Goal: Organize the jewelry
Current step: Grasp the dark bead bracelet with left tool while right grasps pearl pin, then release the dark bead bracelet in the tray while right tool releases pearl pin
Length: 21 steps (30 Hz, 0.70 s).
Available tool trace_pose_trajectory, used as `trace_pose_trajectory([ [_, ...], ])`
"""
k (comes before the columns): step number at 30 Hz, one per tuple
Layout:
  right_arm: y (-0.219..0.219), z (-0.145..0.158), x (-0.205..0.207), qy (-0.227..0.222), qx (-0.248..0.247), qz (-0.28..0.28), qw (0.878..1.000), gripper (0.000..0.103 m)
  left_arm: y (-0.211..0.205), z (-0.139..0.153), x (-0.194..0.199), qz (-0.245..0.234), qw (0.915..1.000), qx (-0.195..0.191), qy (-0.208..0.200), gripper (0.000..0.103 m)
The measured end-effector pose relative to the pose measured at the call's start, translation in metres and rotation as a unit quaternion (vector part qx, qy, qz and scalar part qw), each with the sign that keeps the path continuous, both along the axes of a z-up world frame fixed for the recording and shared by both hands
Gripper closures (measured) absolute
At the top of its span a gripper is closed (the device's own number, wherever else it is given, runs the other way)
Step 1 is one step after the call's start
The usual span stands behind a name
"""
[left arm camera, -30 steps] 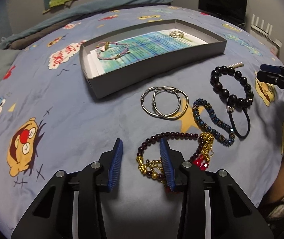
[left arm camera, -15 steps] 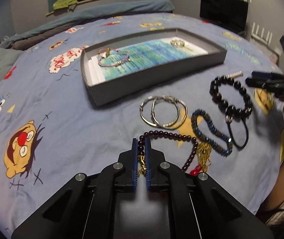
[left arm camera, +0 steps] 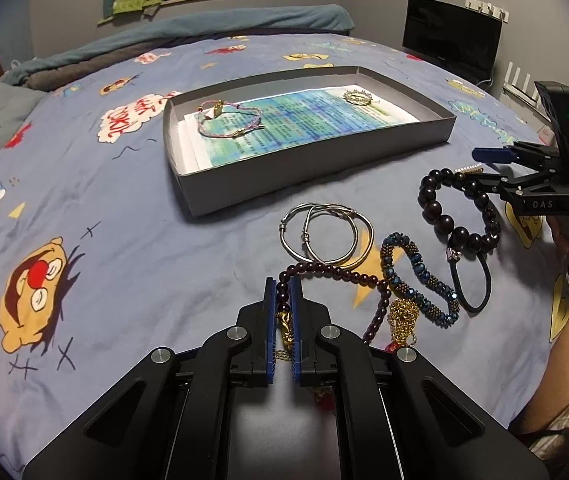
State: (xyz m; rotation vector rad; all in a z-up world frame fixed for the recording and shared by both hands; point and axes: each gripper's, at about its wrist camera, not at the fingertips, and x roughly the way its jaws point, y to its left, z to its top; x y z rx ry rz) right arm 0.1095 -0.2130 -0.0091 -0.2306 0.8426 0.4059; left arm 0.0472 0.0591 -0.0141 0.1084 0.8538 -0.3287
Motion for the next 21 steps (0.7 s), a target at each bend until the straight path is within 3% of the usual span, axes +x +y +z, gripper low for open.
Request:
trace_pose_trajectory([
  [5,0.01,-0.002,-0.003,0.002,-0.008,0.042,0.999,0.059,0.001,0.0,0.0,-0.001,1.0,-0.002,0.002,0.096],
  [9,0.011,-0.002,-0.007,0.008,-0.003,0.054,0.998,0.072,0.001,-0.001,0.001,-0.001,1.0,-0.005,0.004,0.096],
  [14,0.006,0.002,-0.013,0.011,0.01,0.049,0.999,0.098,0.001,0.0,-0.002,-0.005,1.0,-0.003,0.003,0.096],
  [21,-0.003,0.011,-0.025,0.001,0.041,0.029,0.999,0.098,-0.001,0.01,-0.01,-0.013,0.9997,-0.003,-0.018,0.096],
])
